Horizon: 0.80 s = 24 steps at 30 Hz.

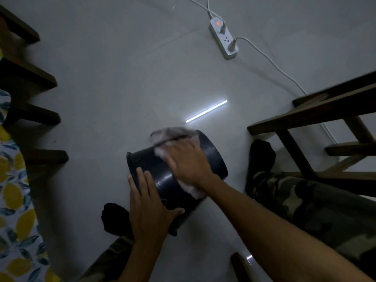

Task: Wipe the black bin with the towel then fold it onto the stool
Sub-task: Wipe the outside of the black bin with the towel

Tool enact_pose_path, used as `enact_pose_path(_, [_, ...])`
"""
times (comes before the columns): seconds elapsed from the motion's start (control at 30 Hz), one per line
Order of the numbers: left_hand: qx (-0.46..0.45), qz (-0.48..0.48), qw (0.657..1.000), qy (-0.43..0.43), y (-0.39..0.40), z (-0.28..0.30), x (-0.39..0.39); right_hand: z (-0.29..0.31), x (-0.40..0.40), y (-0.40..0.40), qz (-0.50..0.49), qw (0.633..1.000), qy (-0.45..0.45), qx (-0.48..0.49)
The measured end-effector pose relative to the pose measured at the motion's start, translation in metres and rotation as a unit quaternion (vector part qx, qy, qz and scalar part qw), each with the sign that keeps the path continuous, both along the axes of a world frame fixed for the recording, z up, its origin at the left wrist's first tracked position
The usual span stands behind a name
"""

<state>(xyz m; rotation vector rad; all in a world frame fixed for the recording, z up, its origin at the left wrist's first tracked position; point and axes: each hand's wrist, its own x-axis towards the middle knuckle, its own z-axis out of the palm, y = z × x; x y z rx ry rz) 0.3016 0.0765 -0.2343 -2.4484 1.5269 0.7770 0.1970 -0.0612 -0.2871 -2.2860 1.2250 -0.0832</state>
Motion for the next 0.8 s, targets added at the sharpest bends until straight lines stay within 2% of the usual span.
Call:
enact_pose_path(0.1, [0.001, 0.006, 1.0, -0.01, -0.005, 0.001, 0.001, -0.002, -0.021, -0.036, -0.161, 0.987, 0.005, 0.007])
enact_pose_path(0.23, [-0.021, 0.003, 0.999, -0.029, 0.003, -0.002, -0.007, 0.002, -0.063, -0.019, -0.329, 0.942, -0.022, 0.067])
enact_pose_path(0.4, [-0.082, 0.019, 0.996, -0.028, 0.014, 0.003, -0.025, 0.012, -0.094, 0.037, -0.367, 0.922, -0.07, 0.1])
enact_pose_path(0.5, [-0.174, 0.105, 0.979, -0.01, 0.004, 0.019, -0.033, 0.012, -0.108, 0.046, -0.384, 0.912, -0.06, 0.132])
enact_pose_path(0.57, [-0.181, 0.208, 0.961, 0.033, -0.017, 0.025, -0.022, 0.01, -0.116, 0.051, -0.368, 0.92, -0.033, 0.132])
enact_pose_path(0.6, [-0.157, 0.286, 0.941, 0.085, -0.03, 0.021, -0.01, 0.011, -0.119, 0.051, -0.374, 0.916, -0.022, 0.144])
enact_pose_path(0.63, [-0.124, 0.38, 0.904, 0.152, -0.044, 0.016, 0.003, 0.012, -0.121, 0.051, -0.392, 0.904, -0.024, 0.167])
enact_pose_path(0.67, [-0.094, 0.47, 0.851, 0.216, -0.057, 0.012, 0.016, 0.014, -0.122, 0.049, -0.413, 0.889, -0.028, 0.196])
enact_pose_path(0.7, [-0.069, 0.513, 0.816, 0.258, -0.067, 0.01, 0.027, 0.015, -0.122, 0.047, -0.43, 0.875, -0.033, 0.218])
enact_pose_path(0.73, [-0.063, 0.511, 0.811, 0.278, -0.075, 0.01, 0.033, 0.018, -0.121, 0.043, -0.434, 0.87, -0.034, 0.232])
enact_pose_path(0.8, [-0.1, 0.481, 0.824, 0.281, -0.081, 0.017, 0.031, 0.025, -0.118, 0.036, -0.431, 0.869, -0.039, 0.242])
